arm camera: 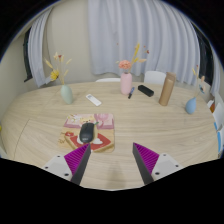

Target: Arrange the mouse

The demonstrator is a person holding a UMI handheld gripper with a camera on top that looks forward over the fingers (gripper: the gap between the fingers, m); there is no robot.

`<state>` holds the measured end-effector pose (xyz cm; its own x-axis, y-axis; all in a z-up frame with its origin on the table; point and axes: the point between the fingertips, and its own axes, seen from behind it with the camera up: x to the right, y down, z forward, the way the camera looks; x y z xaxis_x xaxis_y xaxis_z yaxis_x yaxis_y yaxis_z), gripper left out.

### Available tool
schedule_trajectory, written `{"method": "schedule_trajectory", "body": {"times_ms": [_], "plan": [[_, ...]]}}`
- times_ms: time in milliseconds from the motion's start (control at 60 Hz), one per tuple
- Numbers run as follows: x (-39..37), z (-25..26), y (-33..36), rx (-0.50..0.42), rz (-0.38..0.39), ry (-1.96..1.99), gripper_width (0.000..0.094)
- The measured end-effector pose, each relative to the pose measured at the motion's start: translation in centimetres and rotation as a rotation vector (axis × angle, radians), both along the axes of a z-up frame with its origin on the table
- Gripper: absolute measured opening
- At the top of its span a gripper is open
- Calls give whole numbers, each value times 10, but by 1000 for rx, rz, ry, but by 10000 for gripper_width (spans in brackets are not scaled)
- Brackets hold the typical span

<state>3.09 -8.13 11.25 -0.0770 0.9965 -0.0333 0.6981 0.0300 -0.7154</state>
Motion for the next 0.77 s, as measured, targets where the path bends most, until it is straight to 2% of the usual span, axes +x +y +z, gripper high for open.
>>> {"method": "schedule_trajectory", "body": {"times_ms": [183,367,767], "plan": [[95,25,65,4,-18,-13,860],[162,23,126,24,-116,-29,858],[214,30,163,17,-102,-10,858]]}}
